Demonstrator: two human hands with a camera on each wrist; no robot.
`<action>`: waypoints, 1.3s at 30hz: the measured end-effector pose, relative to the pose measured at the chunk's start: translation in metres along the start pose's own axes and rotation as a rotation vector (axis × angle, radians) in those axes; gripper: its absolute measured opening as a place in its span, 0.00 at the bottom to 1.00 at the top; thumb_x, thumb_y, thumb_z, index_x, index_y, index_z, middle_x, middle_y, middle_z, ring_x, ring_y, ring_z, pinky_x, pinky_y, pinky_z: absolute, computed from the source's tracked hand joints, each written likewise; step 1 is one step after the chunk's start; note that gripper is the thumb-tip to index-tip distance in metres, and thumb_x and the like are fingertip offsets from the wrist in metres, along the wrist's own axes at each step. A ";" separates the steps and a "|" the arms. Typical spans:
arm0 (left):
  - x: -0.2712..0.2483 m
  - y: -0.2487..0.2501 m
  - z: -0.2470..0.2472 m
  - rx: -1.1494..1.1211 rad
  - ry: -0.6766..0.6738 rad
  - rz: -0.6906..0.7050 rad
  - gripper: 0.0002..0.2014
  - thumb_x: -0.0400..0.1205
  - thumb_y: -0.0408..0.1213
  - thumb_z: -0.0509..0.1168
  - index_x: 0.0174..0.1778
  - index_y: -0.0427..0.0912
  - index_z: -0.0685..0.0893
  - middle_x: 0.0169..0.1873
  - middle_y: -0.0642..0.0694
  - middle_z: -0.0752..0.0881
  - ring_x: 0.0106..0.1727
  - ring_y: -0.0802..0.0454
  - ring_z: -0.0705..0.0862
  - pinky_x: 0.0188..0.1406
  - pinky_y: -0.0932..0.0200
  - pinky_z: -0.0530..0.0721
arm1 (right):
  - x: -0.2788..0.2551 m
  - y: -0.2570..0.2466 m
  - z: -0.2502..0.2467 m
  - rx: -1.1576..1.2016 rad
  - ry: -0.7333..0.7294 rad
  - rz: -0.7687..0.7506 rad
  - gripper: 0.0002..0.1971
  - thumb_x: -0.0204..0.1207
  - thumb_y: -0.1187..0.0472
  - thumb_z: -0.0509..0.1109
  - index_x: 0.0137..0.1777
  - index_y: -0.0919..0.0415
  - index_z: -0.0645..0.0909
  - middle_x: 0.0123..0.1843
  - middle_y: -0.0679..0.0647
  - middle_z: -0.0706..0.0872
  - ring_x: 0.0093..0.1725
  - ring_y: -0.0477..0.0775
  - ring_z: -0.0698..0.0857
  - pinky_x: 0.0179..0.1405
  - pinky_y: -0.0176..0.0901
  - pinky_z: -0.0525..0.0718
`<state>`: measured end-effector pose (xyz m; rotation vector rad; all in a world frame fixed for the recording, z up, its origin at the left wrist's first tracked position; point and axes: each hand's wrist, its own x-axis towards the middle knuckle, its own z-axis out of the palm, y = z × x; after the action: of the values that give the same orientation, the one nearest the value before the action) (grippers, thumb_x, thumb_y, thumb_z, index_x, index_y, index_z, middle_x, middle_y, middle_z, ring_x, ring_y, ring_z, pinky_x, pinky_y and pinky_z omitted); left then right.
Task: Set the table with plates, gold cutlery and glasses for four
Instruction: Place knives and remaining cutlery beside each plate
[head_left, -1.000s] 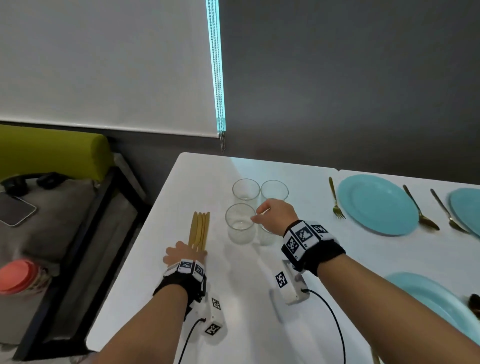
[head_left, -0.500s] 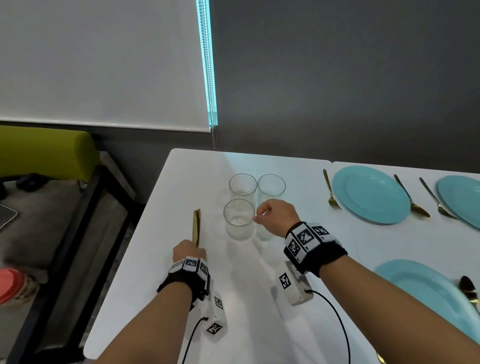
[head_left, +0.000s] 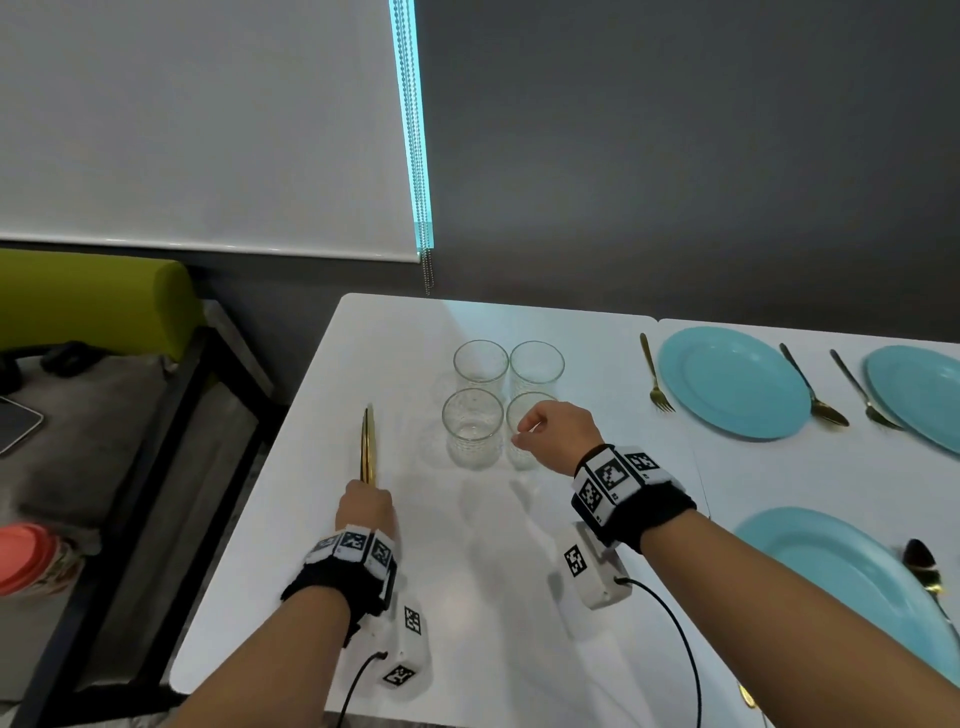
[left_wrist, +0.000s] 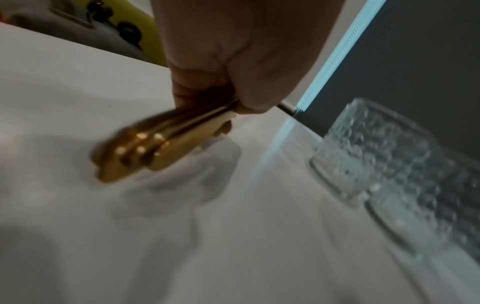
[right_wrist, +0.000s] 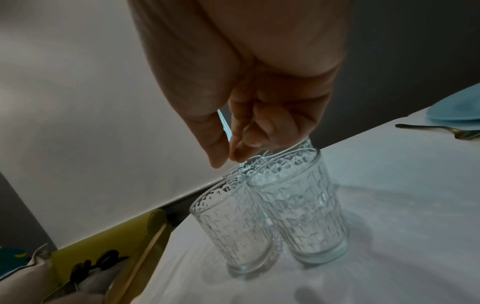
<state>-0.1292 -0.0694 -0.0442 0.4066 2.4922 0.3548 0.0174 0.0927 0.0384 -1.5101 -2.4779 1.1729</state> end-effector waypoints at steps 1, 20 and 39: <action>-0.001 0.001 -0.006 -0.115 0.016 -0.002 0.16 0.86 0.31 0.52 0.66 0.27 0.73 0.45 0.36 0.78 0.51 0.39 0.78 0.62 0.49 0.78 | -0.001 -0.002 -0.001 0.001 0.003 -0.013 0.09 0.74 0.57 0.73 0.52 0.59 0.84 0.46 0.47 0.79 0.49 0.46 0.77 0.50 0.36 0.75; -0.083 0.105 -0.059 -0.874 -0.382 0.409 0.13 0.86 0.34 0.56 0.37 0.38 0.80 0.29 0.45 0.81 0.28 0.54 0.74 0.30 0.63 0.74 | -0.051 -0.041 -0.040 -0.432 0.166 -0.621 0.13 0.83 0.59 0.62 0.61 0.51 0.85 0.59 0.46 0.87 0.61 0.50 0.82 0.55 0.45 0.82; -0.128 0.224 0.004 -0.463 -0.388 0.616 0.11 0.88 0.41 0.53 0.54 0.38 0.76 0.38 0.45 0.86 0.35 0.55 0.80 0.35 0.62 0.79 | -0.041 0.042 -0.150 -0.689 0.016 -0.357 0.12 0.83 0.61 0.63 0.60 0.50 0.85 0.53 0.51 0.87 0.47 0.50 0.82 0.51 0.41 0.83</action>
<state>0.0203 0.0903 0.0926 0.9389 1.7899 0.9686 0.1269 0.1595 0.1354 -1.0433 -3.1333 0.2531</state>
